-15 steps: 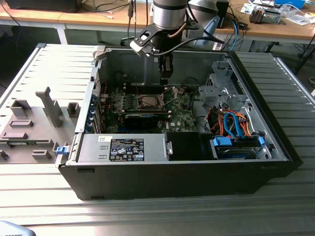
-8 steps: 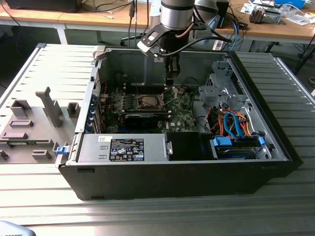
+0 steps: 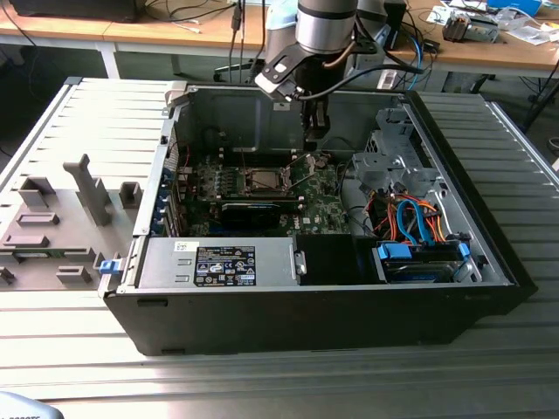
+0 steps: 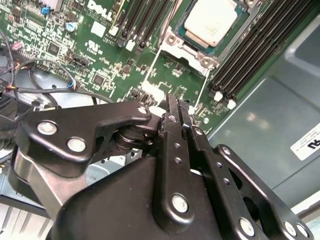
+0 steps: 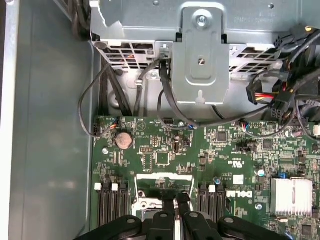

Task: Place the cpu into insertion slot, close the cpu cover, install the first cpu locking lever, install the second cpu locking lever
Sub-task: 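Close the cpu cover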

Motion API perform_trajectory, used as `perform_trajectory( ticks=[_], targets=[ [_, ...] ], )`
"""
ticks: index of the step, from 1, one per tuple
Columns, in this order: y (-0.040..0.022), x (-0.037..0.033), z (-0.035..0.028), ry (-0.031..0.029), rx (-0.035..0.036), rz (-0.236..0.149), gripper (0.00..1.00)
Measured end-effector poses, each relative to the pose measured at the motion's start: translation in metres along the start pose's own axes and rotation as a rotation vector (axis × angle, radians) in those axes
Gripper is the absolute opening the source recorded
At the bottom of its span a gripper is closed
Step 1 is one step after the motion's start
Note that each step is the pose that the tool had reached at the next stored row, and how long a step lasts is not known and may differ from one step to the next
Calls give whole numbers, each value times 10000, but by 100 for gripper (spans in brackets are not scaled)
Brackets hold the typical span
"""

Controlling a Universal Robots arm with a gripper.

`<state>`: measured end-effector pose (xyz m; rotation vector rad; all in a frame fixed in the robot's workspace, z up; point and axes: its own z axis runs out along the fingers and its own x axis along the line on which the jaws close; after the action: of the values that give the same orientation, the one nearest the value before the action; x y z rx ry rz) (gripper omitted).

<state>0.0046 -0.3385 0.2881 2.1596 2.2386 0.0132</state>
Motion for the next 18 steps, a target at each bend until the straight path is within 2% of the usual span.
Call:
perform_trajectory(
  ticks=[6,18],
  targets=[
    [68,-2,2,0,0,1,16],
    [119,-4,5,0,0,4,16]
  ],
)
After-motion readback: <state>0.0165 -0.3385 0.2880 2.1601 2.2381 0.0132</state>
